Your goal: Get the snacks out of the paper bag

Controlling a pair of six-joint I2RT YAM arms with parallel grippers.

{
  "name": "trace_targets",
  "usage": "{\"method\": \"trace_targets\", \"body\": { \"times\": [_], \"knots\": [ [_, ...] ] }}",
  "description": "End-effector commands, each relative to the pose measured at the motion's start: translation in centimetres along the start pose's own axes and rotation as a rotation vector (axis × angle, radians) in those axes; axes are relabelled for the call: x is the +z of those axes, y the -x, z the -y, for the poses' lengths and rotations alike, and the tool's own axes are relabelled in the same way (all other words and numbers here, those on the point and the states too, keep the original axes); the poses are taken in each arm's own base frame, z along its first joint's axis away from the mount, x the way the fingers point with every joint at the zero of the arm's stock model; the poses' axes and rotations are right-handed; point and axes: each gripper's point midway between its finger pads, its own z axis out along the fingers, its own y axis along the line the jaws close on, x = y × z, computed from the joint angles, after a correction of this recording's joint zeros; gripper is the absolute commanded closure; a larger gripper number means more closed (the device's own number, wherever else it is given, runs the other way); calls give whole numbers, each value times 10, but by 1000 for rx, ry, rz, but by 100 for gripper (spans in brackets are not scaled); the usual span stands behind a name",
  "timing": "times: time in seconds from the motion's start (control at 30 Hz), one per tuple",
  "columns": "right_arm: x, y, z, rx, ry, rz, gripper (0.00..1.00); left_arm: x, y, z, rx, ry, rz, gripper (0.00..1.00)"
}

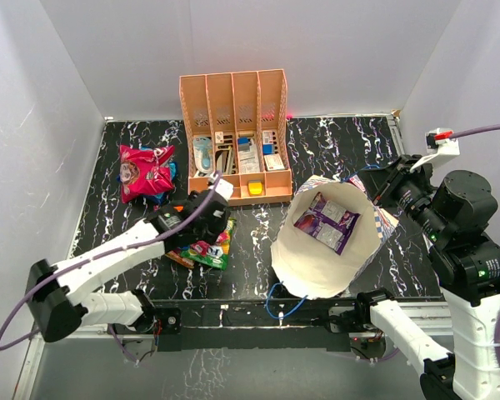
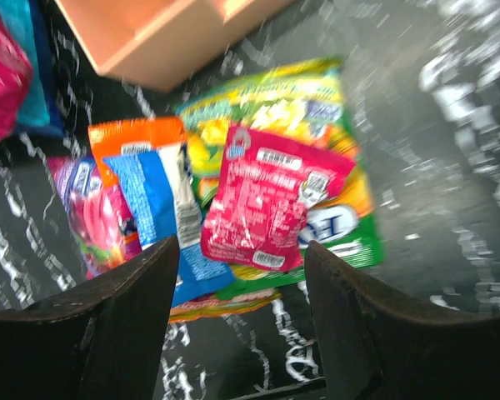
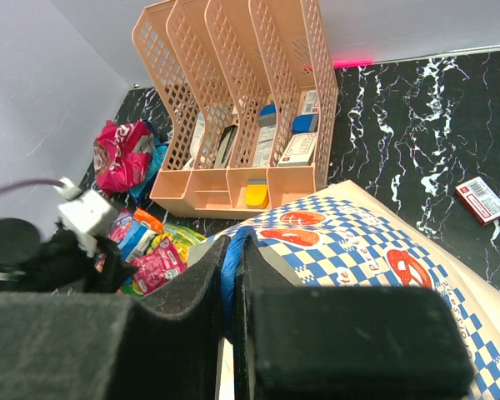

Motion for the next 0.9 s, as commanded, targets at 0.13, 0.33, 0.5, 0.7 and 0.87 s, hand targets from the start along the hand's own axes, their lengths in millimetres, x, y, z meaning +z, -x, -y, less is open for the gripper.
{"method": "trace_targets", "body": {
  "times": [0.13,0.33,0.5,0.7,0.87],
  "knots": [
    [-3,16,-7,6,24,62,92,-104,104,36,-240,-467,409,37],
    [-4,13,-6,14,21,59,92,-144,136,63,-322,-718,575,37],
    [-3,12,-8,26,30,49,92,-181,158,89,-310,-956,678,16],
    [-7,14,-9,33,31,62,92,-193,159,119,-225,-1064,682,14],
    [-4,14,-11,36,40,53,92,-198,159,172,-21,-988,725,16]
  ]
}}
